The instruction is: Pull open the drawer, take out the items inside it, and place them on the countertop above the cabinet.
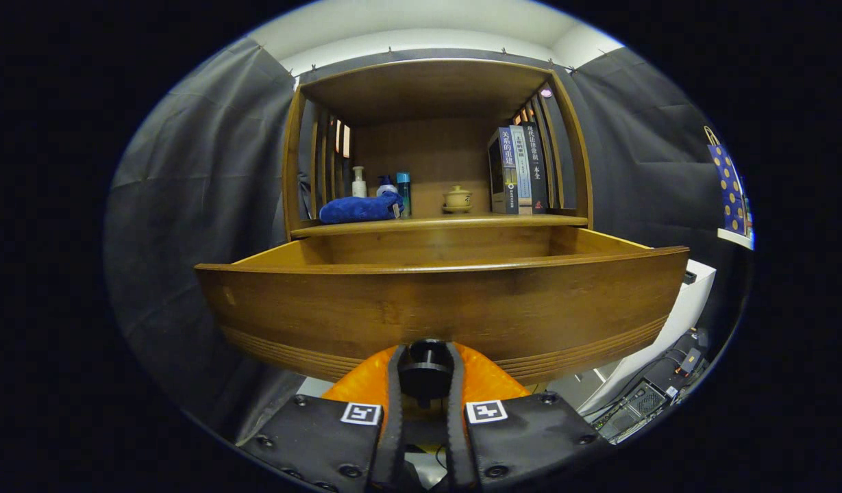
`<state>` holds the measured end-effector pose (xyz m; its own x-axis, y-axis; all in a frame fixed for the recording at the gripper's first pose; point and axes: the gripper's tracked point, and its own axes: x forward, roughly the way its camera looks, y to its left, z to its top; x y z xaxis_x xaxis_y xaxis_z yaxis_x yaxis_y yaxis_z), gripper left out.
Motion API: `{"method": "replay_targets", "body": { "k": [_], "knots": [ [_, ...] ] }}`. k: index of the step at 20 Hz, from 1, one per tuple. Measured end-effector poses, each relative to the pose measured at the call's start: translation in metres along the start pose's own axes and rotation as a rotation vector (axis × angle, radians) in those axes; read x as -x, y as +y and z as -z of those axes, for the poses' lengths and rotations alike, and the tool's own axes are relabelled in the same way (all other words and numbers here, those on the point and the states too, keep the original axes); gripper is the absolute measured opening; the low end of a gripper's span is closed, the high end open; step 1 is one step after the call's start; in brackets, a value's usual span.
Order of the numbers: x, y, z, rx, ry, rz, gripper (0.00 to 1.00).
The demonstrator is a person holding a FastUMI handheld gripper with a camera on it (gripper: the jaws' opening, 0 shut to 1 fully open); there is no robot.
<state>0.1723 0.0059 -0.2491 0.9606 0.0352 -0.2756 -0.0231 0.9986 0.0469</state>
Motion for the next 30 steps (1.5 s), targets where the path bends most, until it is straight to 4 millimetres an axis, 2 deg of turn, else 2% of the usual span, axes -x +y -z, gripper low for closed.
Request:
{"method": "replay_targets", "body": {
  "k": [6,10,13,15,17,18,20,23,26,28,30],
  "knots": [
    [0.002,0.001,0.001,0.016,0.003,0.014,0.32],
    [0.001,0.003,0.000,0.034,-0.013,0.037,0.45],
    [0.003,0.021,0.003,0.043,-0.012,-0.012,0.60],
    [0.013,0.026,-0.010,0.056,-0.048,-0.023,0.71],
    [0.022,0.027,-0.038,0.064,-0.113,-0.030,0.82],
    [0.029,0.027,-0.060,0.056,-0.151,-0.034,0.87],
    [0.041,0.025,-0.122,0.042,-0.239,-0.040,0.98],
    [0.056,0.010,-0.225,0.074,-0.356,-0.016,0.98],
    [0.054,0.008,-0.308,0.102,-0.392,-0.028,0.98],
    [0.042,0.022,-0.346,0.106,-0.369,-0.060,0.98],
    [0.016,0.038,-0.357,0.143,-0.316,-0.083,0.98]
  ]
}}
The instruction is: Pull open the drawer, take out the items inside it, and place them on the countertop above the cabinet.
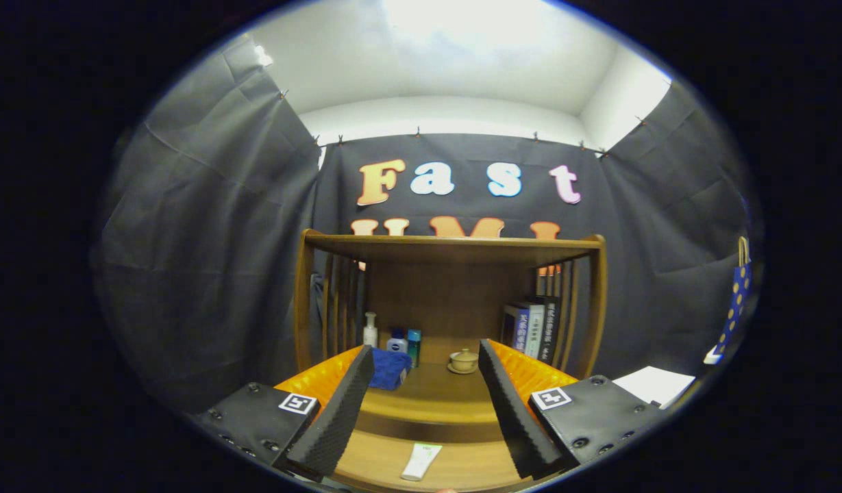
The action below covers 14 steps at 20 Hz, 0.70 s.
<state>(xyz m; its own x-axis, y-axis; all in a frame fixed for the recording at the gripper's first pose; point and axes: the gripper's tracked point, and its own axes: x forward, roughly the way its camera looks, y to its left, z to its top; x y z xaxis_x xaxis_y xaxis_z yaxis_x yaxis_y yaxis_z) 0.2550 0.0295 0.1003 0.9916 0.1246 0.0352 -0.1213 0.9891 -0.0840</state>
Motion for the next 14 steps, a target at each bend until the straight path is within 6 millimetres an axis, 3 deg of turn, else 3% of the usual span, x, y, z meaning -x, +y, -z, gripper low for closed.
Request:
{"method": "replay_targets", "body": {
  "k": [2,4,7,9,10,11,14],
  "knots": [
    [-0.024,0.016,0.022,0.028,0.078,-0.030,0.98],
    [-0.046,0.036,0.057,0.032,0.163,-0.065,0.98],
    [-0.079,0.055,0.137,-0.053,0.370,-0.106,0.99],
    [-0.096,0.057,0.192,-0.127,0.526,-0.081,0.99],
    [-0.102,0.055,0.221,-0.141,0.606,-0.061,0.99],
    [-0.095,0.055,0.245,-0.147,0.673,-0.036,0.99],
    [-0.081,0.054,0.301,-0.171,0.851,0.013,1.00]
  ]
}}
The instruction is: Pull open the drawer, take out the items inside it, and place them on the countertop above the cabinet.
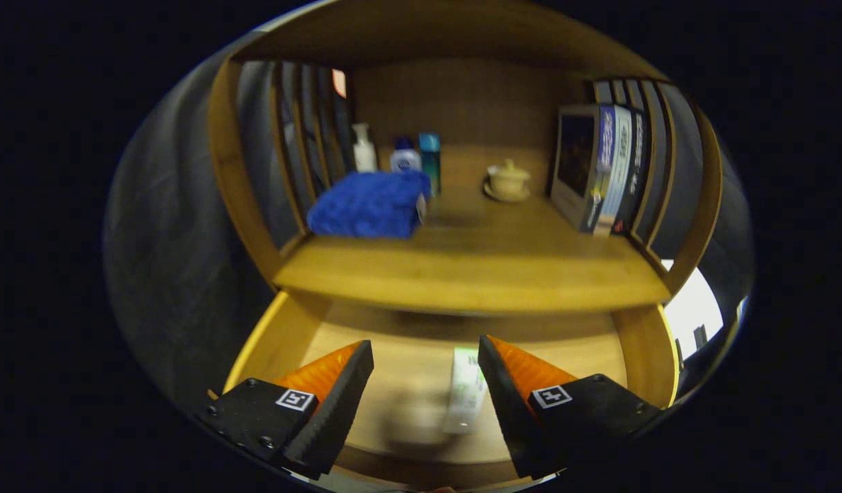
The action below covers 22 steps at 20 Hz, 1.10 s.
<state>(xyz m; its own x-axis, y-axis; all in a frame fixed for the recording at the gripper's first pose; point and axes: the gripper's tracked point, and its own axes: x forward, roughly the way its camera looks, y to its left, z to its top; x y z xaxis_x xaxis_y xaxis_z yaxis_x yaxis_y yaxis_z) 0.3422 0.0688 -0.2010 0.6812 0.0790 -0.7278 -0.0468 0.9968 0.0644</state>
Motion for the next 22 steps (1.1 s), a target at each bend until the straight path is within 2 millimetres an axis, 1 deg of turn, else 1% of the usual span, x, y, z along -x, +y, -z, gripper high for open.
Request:
{"method": "replay_targets", "body": {
  "k": [1,3,4,6,9,11,14,17,20,21,22],
  "knots": [
    [-0.010,-0.004,0.014,-0.014,0.050,0.010,1.00],
    [-0.018,-0.010,0.025,-0.026,0.131,0.041,1.00],
    [-0.025,-0.013,0.033,-0.022,0.176,0.057,1.00],
    [-0.034,-0.023,0.047,-0.025,0.245,0.092,1.00],
    [-0.047,-0.026,0.067,-0.021,0.330,0.110,1.00],
    [-0.051,-0.026,0.076,-0.007,0.369,0.113,1.00],
    [-0.058,-0.026,0.089,-0.024,0.422,0.112,0.97],
    [-0.063,-0.031,0.095,-0.039,0.429,0.127,0.94],
    [-0.066,-0.034,0.102,-0.042,0.448,0.128,0.85],
    [-0.066,-0.039,0.104,-0.042,0.451,0.146,0.78],
    [-0.060,-0.037,0.097,-0.056,0.443,0.137,0.70]
  ]
}}
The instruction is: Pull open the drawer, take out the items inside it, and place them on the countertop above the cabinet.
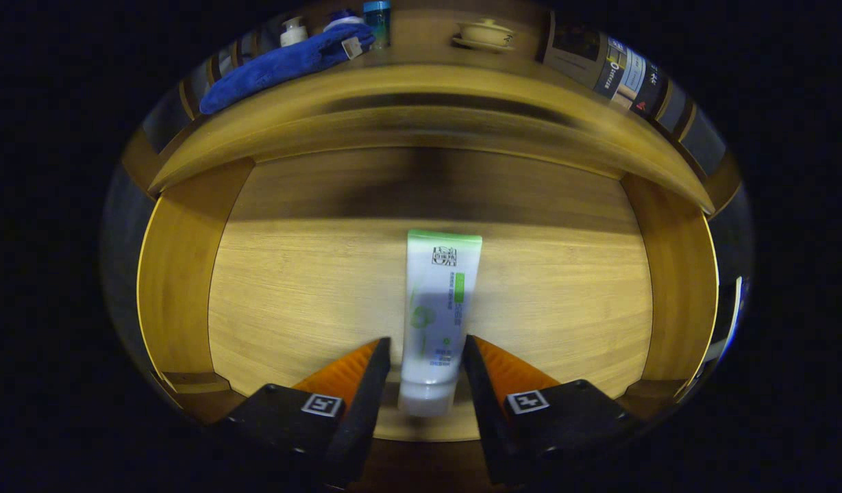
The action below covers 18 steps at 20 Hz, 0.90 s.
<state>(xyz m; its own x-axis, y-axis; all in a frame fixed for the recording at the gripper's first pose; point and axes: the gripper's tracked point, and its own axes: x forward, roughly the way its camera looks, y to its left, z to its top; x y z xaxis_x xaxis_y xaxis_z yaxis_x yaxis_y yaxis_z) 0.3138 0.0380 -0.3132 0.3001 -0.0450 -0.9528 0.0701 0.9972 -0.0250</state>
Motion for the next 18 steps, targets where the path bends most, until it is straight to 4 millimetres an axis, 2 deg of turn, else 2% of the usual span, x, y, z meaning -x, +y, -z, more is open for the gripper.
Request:
{"method": "replay_targets", "body": {
  "k": [1,3,6,10,13,16,18],
  "knots": [
    [-0.007,-0.002,0.000,-0.004,-0.002,-0.015,0.63],
    [-0.008,-0.003,0.000,-0.021,-0.011,-0.035,0.49],
    [0.001,-0.005,-0.004,-0.027,-0.054,-0.053,0.48],
    [0.031,-0.006,-0.004,-0.023,-0.075,-0.104,0.48],
    [0.045,-0.009,-0.006,-0.026,-0.106,-0.136,0.48],
    [0.078,-0.010,-0.002,-0.018,-0.139,-0.162,0.48],
    [0.097,-0.010,-0.013,-0.023,-0.188,-0.182,0.49]
  ]
}}
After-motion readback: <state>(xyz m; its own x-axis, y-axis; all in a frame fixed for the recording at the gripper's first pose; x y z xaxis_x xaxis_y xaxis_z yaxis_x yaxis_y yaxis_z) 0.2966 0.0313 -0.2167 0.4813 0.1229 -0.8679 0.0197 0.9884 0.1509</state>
